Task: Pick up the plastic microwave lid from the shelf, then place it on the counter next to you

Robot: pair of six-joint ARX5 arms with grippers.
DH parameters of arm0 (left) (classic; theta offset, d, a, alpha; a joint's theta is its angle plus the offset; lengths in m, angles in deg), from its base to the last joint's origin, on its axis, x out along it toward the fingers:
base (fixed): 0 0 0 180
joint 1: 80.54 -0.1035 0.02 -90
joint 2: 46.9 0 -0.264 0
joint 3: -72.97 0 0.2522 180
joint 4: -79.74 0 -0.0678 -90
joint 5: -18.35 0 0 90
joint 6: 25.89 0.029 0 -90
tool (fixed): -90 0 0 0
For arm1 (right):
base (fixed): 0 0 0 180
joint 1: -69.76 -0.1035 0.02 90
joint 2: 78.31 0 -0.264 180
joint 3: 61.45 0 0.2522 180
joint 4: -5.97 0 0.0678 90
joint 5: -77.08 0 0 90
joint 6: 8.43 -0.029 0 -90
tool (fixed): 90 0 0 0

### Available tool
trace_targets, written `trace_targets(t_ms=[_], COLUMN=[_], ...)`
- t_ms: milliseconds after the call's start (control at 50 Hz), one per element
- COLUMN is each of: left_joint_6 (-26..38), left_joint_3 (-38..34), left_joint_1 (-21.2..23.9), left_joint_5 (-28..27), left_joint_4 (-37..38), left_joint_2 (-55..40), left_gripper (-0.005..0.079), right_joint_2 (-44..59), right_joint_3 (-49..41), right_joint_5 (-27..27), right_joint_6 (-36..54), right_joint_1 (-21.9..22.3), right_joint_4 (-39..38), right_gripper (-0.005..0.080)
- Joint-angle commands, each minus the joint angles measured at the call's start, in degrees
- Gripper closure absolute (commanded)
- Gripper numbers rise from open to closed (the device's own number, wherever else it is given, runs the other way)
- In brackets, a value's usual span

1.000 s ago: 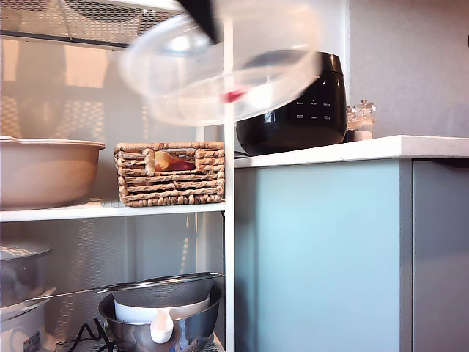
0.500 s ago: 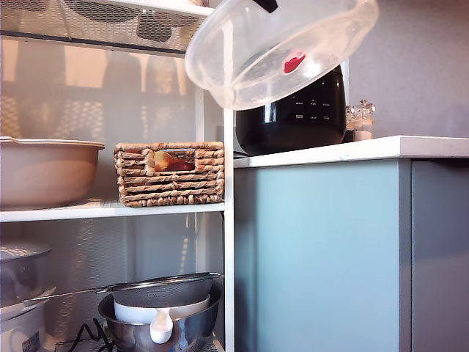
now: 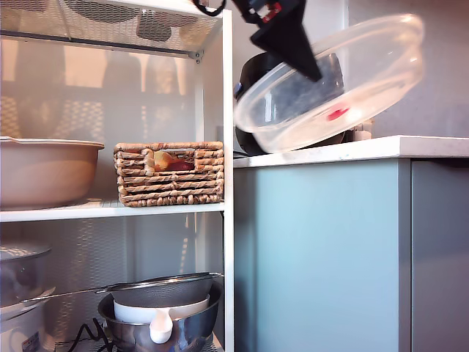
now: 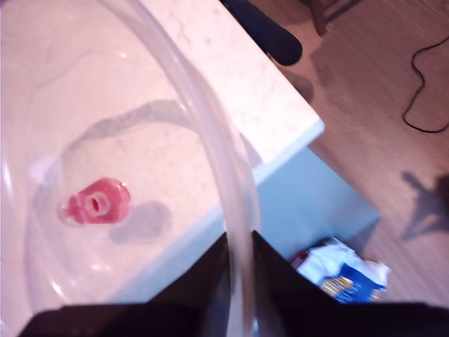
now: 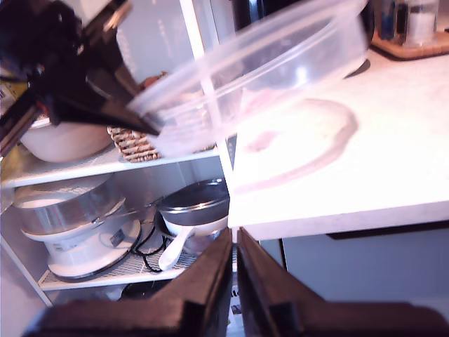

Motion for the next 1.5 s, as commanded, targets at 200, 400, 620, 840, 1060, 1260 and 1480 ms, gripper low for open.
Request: trace_targets(t_ms=[200,400,620,840,1060,1260,1480], left_joint_6=[5.92,8.76,11.04,13.03,13.05,13.03,12.81], left_joint_3=[0.85,0.85,0.85,0.85,0.85,0.85,0.85], left_joint_1=[2.03,1.51,-0.52,-1.79,-2.62,-2.67,-2.80], left_joint_5=[-1.49,-1.75,-2.32,-5.86,-9.86,-11.98,-12.48], left_joint_4=[-5.44,-9.16,-14.03,-17.88,-18.47,-20.48,-22.97], left_joint_2=[-3.98,-6.88,-8.92,-9.09,-9.38,-10.25,-12.44], left_gripper=[0.0764,0.0764,0.0764,0.0763,0.0755,0.0756,0.0756], right_joint_2=[0.28,0.28,0.28,0.28,0.28,0.28,0.28], right_joint_3=[0.17,0.22,0.92,0.92,0.92,0.92,0.92], right_joint_5=[-0.04,0.00,0.02,0.24,0.57,0.61,0.66], right_joint_6=[0.31,-0.11,-0.13,-0.15,-0.15,-0.15,-0.28], right_joint_1=[-0.22,-0.22,-0.22,-0.22,-0.22,-0.22,-0.22], right_joint_4=[-0.07,-0.07,0.11,0.13,0.09,-0.37,-0.48], right_gripper=[0.0764,0.0764,0.0764,0.0764,0.0765,0.0764,0.0764])
